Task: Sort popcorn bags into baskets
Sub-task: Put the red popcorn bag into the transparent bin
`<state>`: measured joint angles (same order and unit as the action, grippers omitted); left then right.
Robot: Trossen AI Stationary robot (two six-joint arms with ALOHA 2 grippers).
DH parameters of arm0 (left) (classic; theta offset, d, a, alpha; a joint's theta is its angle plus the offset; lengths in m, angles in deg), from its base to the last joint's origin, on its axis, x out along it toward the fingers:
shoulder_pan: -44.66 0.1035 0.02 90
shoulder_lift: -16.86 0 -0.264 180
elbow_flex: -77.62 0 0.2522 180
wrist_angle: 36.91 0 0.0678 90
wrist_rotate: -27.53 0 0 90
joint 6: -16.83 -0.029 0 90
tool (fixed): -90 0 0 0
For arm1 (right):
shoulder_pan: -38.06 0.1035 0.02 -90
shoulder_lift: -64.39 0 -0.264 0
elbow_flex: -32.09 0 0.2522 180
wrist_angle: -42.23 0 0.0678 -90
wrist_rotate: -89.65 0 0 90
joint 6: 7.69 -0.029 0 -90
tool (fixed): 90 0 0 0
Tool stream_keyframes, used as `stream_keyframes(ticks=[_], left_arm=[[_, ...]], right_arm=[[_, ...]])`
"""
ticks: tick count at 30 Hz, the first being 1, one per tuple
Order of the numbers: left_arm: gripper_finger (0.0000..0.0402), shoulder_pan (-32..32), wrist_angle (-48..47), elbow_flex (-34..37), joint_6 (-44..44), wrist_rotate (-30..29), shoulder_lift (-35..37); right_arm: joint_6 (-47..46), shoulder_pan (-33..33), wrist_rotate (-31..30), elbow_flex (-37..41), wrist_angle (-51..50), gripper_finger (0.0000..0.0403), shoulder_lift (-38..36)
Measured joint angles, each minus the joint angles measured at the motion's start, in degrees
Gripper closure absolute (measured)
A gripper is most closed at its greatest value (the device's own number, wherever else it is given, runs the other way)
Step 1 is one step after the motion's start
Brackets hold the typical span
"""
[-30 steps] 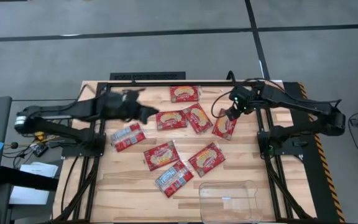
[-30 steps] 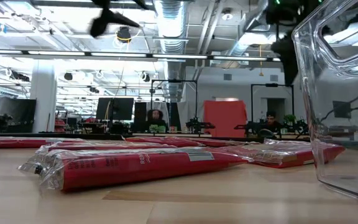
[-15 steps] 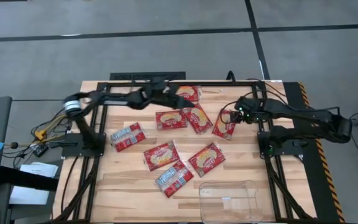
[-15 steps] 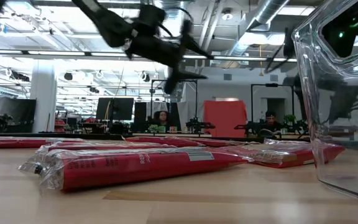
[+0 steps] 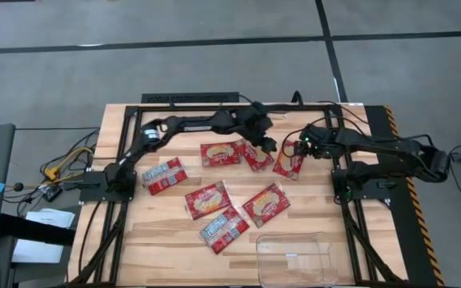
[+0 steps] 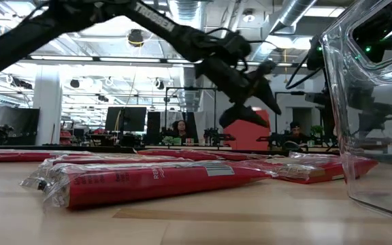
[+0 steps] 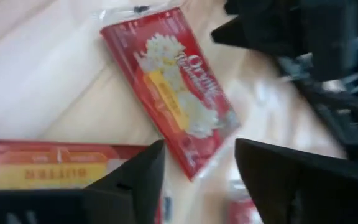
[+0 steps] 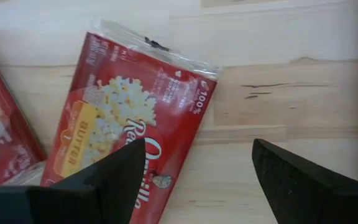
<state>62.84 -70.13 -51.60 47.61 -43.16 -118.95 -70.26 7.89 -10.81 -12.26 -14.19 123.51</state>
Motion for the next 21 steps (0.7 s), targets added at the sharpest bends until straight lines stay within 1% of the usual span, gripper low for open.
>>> stream_keyframes(ticks=[3, 6, 9, 12, 14, 17, 19, 21], left_arm=[[0.0273, -1.1, -3.6, -6.7, -4.2, -3.4, -4.1], [0.0319, -1.8, -4.7, -10.4, -6.3, -3.2, -7.0], [0.036, -2.4, -5.5, -11.1, -6.0, -3.1, -8.4], [0.0392, -2.9, -5.5, -11.1, -5.9, -3.1, -8.9], [0.0398, -3.3, -5.0, -11.1, -6.3, -3.8, -8.9], [0.0394, -3.7, -5.1, -11.1, -8.3, -6.7, -8.9], [0.0394, -3.8, -5.6, -11.1, -8.6, -7.7, -8.9], [0.0398, -3.6, -6.1, -11.1, -8.1, -6.9, -8.9]], right_arm=[[0.0, 0.0, 0.1, 0.0, -0.1, 0.0086, 0.0], [0.1, 0.1, 0.1, 0.0, -0.2, 0.0086, 0.0], [1.6, -0.3, 0.2, 0.0, -0.3, 0.0086, 0.0], [4.2, -1.1, 2.3, 0.0, -0.6, 0.0086, -1.5], [5.3, -1.0, 3.7, -0.1, -0.3, 0.0086, -2.6], [6.0, -0.4, 4.4, -0.1, -0.1, 0.0086, -5.2], [6.0, 0.0, 4.1, -0.1, -0.5, 0.0086, -6.1], [6.0, 0.1, 2.6, -0.1, -0.4, 0.0087, -5.4]])
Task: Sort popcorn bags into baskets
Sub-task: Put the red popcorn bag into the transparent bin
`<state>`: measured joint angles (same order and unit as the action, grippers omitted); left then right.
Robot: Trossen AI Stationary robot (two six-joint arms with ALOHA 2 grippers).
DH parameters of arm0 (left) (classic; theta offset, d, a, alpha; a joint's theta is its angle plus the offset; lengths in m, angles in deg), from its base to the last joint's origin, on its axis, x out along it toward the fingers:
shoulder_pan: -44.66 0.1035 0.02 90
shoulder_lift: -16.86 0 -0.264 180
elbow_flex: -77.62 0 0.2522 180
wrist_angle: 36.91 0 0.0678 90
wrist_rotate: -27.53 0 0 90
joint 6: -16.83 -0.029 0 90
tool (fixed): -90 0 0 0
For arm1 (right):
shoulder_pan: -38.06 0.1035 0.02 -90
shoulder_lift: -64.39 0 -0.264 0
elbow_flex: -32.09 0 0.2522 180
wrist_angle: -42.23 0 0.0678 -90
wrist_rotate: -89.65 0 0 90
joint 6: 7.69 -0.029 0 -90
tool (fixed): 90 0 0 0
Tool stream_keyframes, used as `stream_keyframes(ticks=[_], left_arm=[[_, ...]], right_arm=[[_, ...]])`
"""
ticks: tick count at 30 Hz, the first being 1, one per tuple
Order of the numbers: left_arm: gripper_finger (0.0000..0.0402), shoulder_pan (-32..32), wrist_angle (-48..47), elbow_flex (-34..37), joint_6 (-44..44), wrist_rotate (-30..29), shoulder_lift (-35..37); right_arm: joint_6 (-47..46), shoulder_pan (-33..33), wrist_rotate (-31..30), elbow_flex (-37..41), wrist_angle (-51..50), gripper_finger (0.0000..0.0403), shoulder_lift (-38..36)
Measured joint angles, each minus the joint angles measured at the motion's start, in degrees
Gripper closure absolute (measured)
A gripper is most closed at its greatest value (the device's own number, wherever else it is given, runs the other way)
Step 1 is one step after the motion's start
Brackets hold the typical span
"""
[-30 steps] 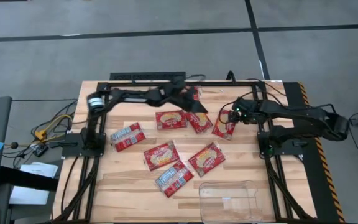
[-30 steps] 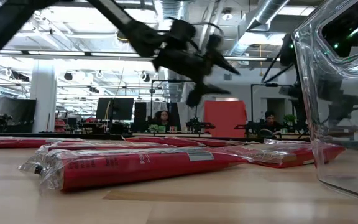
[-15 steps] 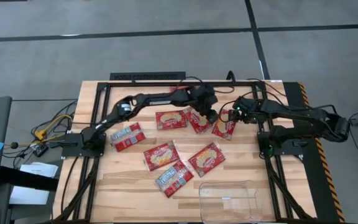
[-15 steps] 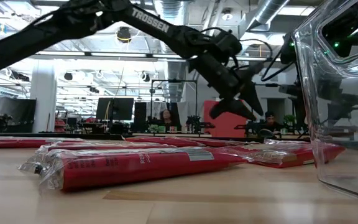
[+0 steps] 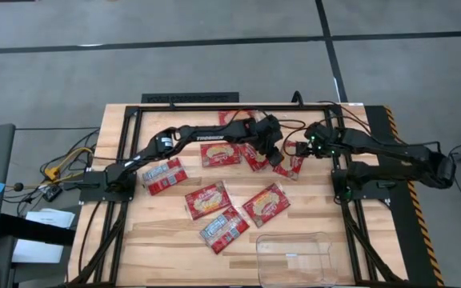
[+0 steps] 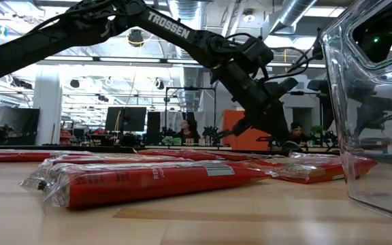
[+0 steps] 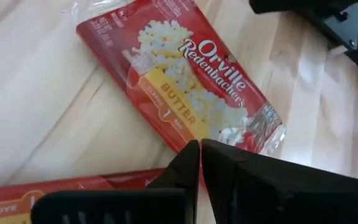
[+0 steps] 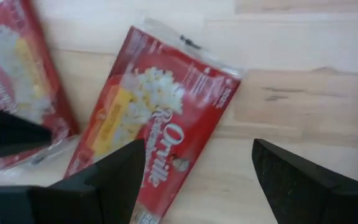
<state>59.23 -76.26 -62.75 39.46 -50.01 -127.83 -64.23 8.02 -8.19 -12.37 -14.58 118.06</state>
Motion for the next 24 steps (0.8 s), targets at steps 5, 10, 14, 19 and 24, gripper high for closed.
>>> stream_keyframes(ticks=[5, 10, 14, 19, 24], left_arm=[[0.04, 2.3, -8.7, 0.0, -1.5, 3.4, 1.0], [0.0401, 5.9, -18.5, 0.0, -4.5, 2.7, 3.2], [0.0401, 7.7, -21.6, 0.0, -5.5, 2.1, 5.8], [0.0401, 9.2, -24.2, 0.0, -6.3, 2.0, 10.1], [0.0401, 9.5, -24.8, 0.0, -8.2, -1.5, 14.0]], right_arm=[[0.1, -0.5, -1.9, 0.0, 2.2, 0.0093, 4.9], [-1.9, -0.3, -1.2, 0.0, 7.1, 0.0092, 10.7], [-2.9, -0.4, -1.7, 0.0, 8.2, 0.0092, 15.0], [-3.0, -0.4, 0.6, 0.0, 12.7, 0.0093, 20.0], [-3.3, -0.4, 3.7, -0.4, 17.6, 0.0113, 25.8]])
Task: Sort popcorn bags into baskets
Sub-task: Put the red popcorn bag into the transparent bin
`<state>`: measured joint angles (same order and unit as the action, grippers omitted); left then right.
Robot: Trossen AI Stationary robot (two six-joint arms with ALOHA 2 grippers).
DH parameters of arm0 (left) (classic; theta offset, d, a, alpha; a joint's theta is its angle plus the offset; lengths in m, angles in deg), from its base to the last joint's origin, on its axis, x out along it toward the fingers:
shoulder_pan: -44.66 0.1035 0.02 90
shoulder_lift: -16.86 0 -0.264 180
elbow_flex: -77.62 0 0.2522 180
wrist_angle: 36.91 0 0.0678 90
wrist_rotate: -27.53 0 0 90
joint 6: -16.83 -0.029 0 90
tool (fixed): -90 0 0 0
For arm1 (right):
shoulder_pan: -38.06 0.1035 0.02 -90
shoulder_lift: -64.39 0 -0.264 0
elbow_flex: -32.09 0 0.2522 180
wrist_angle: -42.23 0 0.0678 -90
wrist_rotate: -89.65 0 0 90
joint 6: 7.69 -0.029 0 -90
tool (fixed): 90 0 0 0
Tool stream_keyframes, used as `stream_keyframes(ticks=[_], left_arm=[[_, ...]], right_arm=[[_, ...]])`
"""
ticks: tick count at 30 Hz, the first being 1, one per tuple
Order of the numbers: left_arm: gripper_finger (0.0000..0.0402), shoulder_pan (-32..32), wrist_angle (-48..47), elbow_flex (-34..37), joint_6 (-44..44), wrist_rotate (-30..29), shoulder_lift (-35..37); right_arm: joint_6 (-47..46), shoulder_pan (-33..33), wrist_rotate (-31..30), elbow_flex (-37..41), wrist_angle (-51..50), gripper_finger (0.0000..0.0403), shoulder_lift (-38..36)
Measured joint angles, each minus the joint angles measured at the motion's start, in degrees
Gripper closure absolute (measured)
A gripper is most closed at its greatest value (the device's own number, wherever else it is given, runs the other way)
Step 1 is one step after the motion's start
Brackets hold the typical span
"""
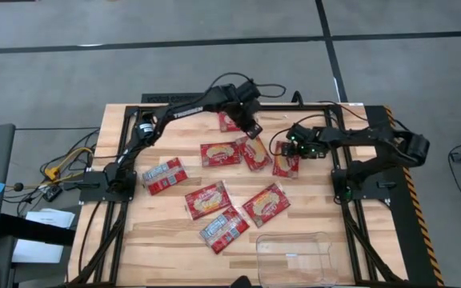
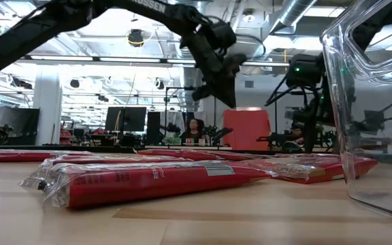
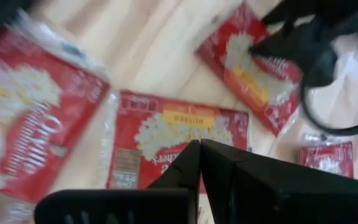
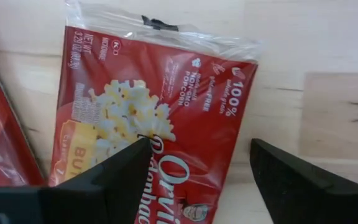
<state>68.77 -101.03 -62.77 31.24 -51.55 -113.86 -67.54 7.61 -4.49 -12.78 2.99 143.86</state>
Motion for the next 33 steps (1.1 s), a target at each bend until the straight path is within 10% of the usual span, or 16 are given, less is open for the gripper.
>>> stream_keyframes(ticks=[16, 33], left_arm=[[0.0401, 0.0, -5.0, -0.9, -1.3, -0.8, 0.7], [0.0401, -1.9, -26.1, -5.8, -4.5, -4.4, 19.6]], right_arm=[[4.4, -0.7, 1.0, 0.6, 1.9, 0.0383, -3.6], [25.0, 6.0, 14.5, -15.0, -14.9, 0.0394, -24.7]])
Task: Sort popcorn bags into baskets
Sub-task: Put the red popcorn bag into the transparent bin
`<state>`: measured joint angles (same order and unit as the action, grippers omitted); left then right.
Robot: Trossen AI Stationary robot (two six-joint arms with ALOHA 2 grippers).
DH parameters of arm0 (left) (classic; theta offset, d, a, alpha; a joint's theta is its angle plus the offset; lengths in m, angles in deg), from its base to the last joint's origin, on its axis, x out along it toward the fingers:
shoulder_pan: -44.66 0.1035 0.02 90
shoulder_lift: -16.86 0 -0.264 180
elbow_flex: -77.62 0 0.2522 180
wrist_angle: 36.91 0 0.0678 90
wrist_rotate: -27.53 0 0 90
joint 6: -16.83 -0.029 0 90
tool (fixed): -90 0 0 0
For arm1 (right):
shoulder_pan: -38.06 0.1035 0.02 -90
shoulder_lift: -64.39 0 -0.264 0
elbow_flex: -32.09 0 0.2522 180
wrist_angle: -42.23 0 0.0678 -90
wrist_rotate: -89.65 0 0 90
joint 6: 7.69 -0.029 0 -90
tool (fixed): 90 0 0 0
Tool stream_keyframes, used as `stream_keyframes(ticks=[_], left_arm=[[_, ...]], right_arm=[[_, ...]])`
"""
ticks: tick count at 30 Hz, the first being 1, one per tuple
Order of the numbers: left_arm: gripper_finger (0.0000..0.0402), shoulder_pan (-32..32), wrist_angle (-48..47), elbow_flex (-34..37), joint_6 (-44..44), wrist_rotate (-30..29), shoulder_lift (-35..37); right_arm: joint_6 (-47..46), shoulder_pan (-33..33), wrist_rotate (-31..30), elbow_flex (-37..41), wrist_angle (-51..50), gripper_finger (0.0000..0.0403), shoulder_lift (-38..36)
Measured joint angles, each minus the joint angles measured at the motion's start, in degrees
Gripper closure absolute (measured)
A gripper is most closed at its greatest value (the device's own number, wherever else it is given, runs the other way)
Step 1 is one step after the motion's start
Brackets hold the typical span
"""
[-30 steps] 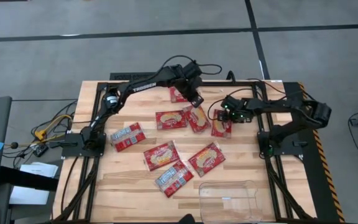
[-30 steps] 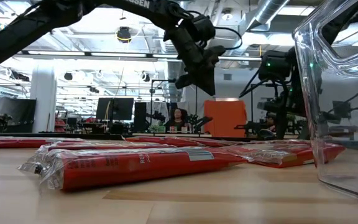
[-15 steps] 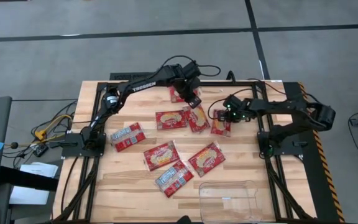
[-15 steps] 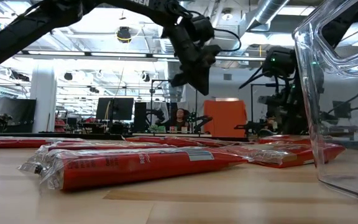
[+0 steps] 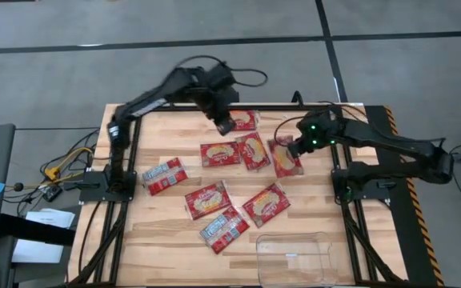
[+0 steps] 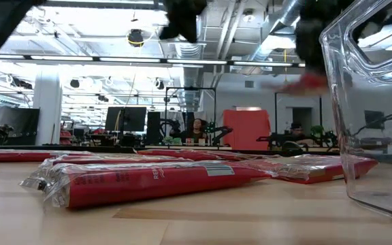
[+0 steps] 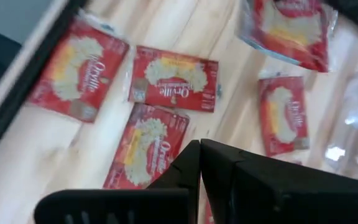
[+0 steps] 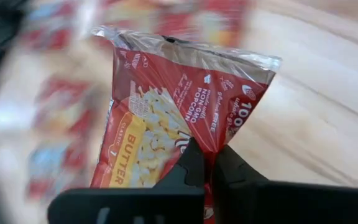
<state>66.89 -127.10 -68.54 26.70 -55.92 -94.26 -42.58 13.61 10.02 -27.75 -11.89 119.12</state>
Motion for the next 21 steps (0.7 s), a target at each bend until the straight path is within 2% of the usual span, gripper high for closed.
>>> stream_keyframes(ticks=[3, 8, 11, 14, 18, 21], left_arm=[[0.0401, -0.7, 0.0, 0.0, 1.8, -2.1, 5.5], [0.0401, -1.8, -0.1, 0.0, 5.2, -8.2, 12.4], [0.0401, -2.0, 0.0, 0.0, 6.4, -12.0, 15.6], [0.0401, -2.0, -0.1, 0.0, 7.3, -14.5, 17.8], [0.0401, -2.0, -0.1, 0.0, 6.7, -14.9, 19.4], [0.0401, -2.0, -0.5, 0.0, 4.9, -14.8, 19.9]], right_arm=[[9.1, 6.1, 5.8, -5.0, -4.2, 0.0394, -1.9], [11.8, 20.0, 6.6, -11.1, -10.7, 0.0394, -2.3], [8.3, 29.6, 5.5, -12.0, -9.8, 0.0397, -2.1], [1.9, 39.2, 1.8, -12.0, -8.5, 0.0397, -0.6], [-6.7, 50.7, -6.1, -12.0, -4.6, 0.0397, 3.3], [-11.0, 56.9, -9.3, -12.0, -0.6, 0.0397, 7.8]])
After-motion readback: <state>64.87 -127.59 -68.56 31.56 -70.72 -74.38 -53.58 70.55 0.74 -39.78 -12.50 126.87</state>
